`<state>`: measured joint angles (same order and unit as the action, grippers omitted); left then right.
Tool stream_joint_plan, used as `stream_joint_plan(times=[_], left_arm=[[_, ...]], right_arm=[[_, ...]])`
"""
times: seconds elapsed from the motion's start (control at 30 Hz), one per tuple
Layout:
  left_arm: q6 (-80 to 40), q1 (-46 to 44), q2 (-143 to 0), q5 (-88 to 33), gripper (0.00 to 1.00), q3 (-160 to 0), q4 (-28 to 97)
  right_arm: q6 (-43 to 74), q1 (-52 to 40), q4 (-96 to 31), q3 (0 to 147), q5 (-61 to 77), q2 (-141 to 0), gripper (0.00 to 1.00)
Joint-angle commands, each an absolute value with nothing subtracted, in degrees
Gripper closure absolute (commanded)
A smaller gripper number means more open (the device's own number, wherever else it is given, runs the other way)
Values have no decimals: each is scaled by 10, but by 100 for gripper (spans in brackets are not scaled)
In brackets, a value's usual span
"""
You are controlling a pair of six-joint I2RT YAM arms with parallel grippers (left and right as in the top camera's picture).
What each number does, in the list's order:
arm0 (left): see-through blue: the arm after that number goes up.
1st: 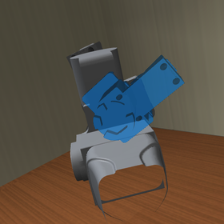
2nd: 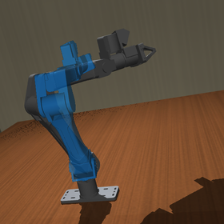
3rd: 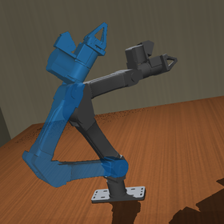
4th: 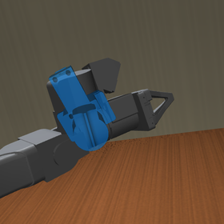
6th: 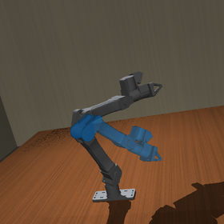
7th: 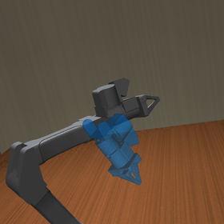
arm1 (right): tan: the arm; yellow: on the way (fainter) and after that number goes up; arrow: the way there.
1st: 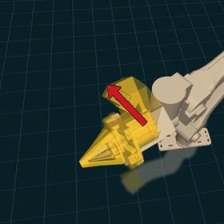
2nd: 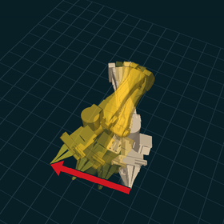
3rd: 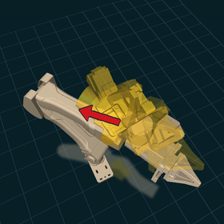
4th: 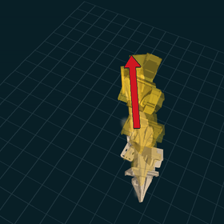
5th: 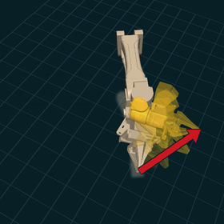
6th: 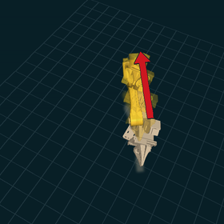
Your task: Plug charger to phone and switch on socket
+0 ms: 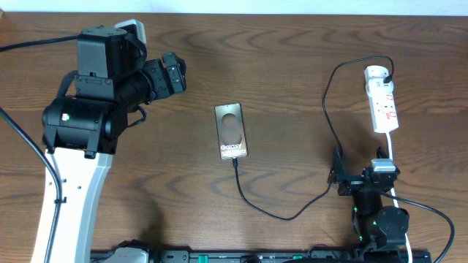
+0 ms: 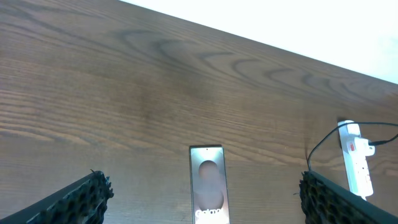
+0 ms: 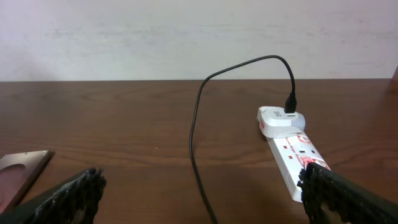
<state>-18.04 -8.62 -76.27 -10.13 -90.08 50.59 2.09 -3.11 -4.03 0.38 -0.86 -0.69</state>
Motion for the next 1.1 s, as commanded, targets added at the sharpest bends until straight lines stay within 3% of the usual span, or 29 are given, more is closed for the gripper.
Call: stream_joint_plan(times=[0.0, 0.8, 1.07], left_arm=[[-179, -85, -760, -96, 5, -902, 506], [-178, -85, -760, -95, 5, -902, 510], [-96, -80, -759, -46, 5, -900, 514]], right_arm=[[12, -26, -43, 3, -5, -3, 1], [12, -26, -43, 3, -5, -4, 1], [12, -26, -43, 3, -5, -4, 1]])
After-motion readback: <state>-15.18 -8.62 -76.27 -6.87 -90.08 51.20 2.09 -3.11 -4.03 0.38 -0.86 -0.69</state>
